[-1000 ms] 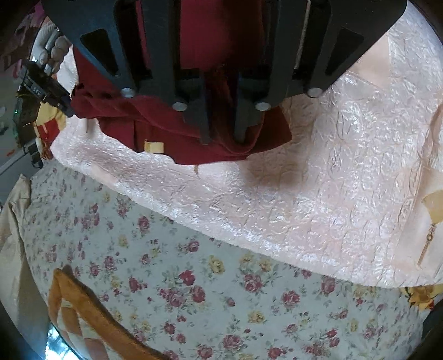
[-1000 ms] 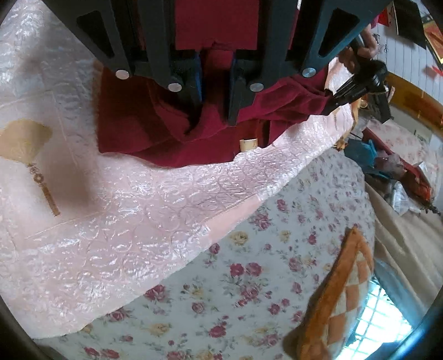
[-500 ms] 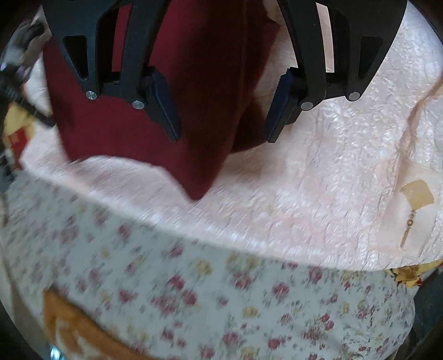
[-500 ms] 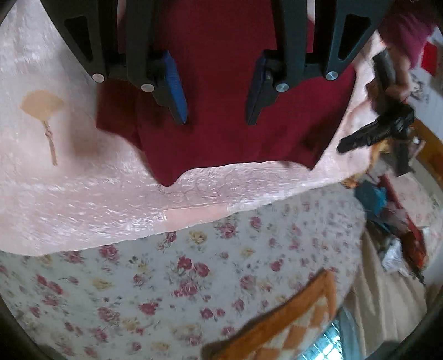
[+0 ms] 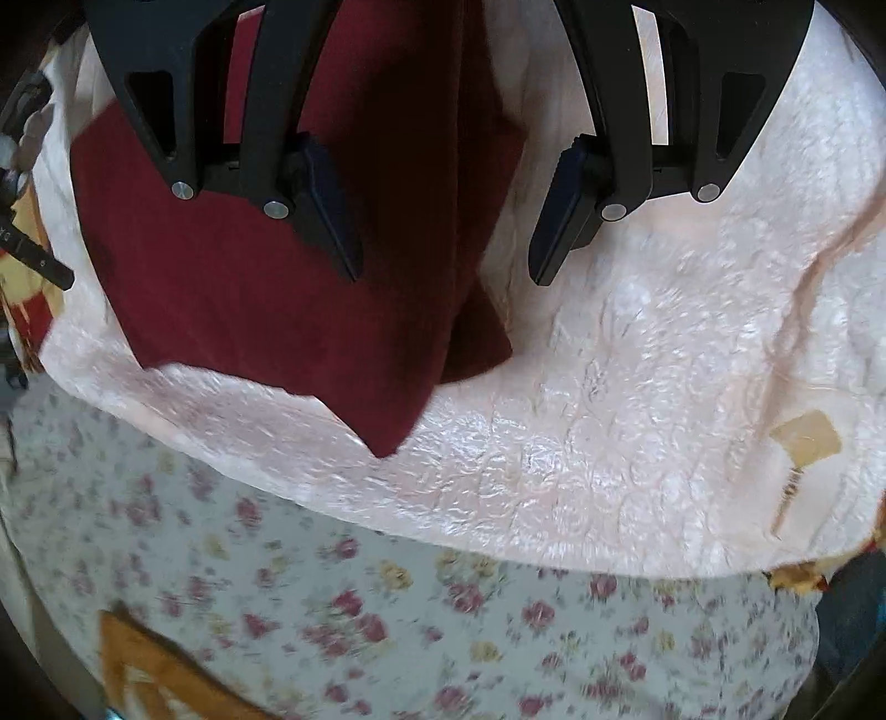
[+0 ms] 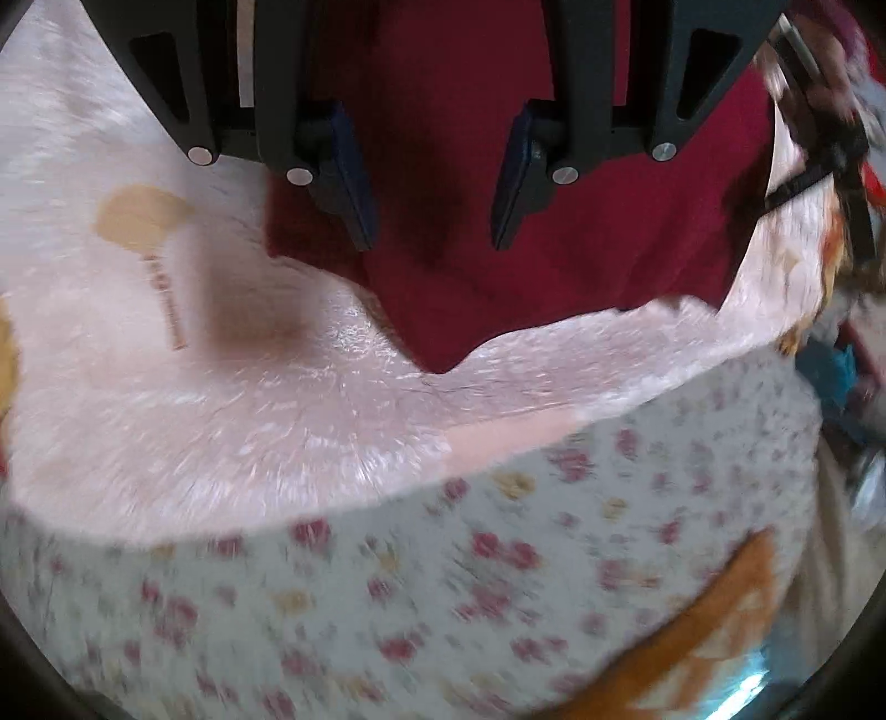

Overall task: Fold small clothes
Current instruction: 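Open both grippers to release the hem onto the sweater, then grasp the folded sweater edge with the right gripper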

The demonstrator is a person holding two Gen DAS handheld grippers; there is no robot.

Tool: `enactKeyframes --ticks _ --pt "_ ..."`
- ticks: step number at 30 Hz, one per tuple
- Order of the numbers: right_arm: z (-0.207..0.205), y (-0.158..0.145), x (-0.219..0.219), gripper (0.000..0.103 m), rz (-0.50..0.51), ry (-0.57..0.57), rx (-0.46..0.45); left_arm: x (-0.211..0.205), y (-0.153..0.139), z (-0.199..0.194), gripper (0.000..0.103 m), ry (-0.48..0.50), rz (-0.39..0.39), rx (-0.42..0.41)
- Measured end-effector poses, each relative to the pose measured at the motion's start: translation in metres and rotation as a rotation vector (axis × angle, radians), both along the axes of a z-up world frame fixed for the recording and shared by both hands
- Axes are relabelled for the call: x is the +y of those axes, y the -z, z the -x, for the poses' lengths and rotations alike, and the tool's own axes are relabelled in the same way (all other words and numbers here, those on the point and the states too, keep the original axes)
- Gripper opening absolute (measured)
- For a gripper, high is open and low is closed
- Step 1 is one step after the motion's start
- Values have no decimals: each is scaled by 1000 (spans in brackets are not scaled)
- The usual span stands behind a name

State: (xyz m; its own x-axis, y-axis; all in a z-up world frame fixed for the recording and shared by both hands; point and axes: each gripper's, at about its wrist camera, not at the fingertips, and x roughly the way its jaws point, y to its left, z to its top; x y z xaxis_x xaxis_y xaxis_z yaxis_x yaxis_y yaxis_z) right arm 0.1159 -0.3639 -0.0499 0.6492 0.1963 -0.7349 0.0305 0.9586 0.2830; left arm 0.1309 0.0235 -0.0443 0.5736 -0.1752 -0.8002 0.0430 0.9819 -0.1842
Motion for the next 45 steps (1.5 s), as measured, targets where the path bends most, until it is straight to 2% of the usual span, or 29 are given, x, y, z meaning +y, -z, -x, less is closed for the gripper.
enactKeyframes --ticks 3,5,8,10,12,14,17,19,22,26,29,31,35,38,42,45 --pt "32 -3 4 41 23 -48 2 2 -3 29 62 26 -25 -8" --pt "46 9 11 41 55 -85 38 7 5 40 62 20 -41 15" --pt "55 39 14 41 157 -91 117 12 20 55 62 -1 -66 65" --pt "57 44 17 41 160 -94 103 14 27 62 62 -10 -54 82" --pt "59 34 21 41 170 -85 101 17 26 70 62 -19 -32 77" --pt "64 15 28 41 166 -100 59 18 23 76 62 -20 -31 66" --pt "64 -8 53 41 185 -159 9 23 21 80 62 -42 4 37" --pt "63 -18 69 41 152 -207 -4 30 21 79 62 -60 40 32" --pt "44 -13 103 41 90 -277 21 41 23 75 62 -74 91 24" --pt "14 -3 157 41 83 -360 38 47 24 70 62 -64 141 21" --pt "-12 -10 199 41 58 -439 6 52 24 65 62 -62 176 18" --pt "-27 -19 226 41 75 -494 -30 55 24 61 62 -65 193 14" --pt "-72 -26 297 42 151 -634 -48 58 27 52 62 -47 207 8" --pt "-102 -16 346 42 282 -749 -28 58 33 44 62 -30 230 18" --pt "-136 11 382 42 429 -843 46 58 38 37 62 -3 253 27" --pt "-146 32 392 42 526 -935 112 60 40 34 62 6 283 32"
